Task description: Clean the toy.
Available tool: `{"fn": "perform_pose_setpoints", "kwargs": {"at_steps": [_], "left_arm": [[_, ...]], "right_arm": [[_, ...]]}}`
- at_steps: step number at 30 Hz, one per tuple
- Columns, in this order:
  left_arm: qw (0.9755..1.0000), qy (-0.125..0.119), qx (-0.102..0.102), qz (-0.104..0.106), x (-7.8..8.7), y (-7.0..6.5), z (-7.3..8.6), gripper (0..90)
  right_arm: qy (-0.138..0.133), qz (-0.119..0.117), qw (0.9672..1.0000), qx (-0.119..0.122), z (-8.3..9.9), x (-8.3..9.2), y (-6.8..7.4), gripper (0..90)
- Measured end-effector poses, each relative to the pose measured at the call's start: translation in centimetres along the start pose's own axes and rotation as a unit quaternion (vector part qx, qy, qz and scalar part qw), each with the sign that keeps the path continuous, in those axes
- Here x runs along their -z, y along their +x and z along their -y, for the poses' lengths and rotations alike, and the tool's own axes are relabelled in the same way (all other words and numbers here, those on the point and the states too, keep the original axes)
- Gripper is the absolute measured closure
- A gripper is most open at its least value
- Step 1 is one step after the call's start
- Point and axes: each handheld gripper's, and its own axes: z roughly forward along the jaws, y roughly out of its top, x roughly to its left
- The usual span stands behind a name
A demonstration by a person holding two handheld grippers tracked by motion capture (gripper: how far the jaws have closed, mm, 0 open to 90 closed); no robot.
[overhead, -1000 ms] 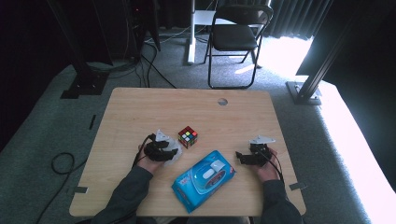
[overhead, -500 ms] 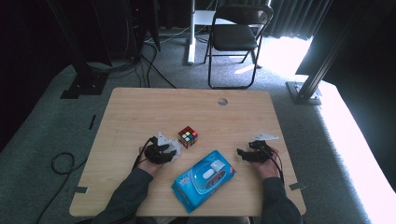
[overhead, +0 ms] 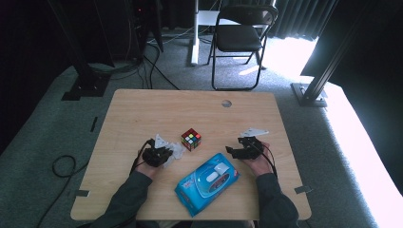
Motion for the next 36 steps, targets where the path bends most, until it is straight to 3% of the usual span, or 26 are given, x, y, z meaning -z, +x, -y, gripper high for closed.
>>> {"fn": "perform_pose_setpoints", "kwargs": {"at_steps": [22,30,36], "left_arm": [[0.9991,-0.033,0.022,-0.015,2.2,1.2,0.7,85.9],[0.9988,-0.032,0.031,-0.017,2.3,1.7,1.1,85.9],[0.9986,-0.037,0.033,-0.02,2.5,1.9,0.9,85.9]], "right_arm": [[-0.021,-0.062,0.9967,0.047,-6.1,-3.8,4.4,28.3],[-0.018,-0.07,0.9957,0.059,-7.2,-5.6,5.9,24.6],[-0.02,-0.073,0.9956,0.056,-7.4,-6.1,5.9,24.4]]}}
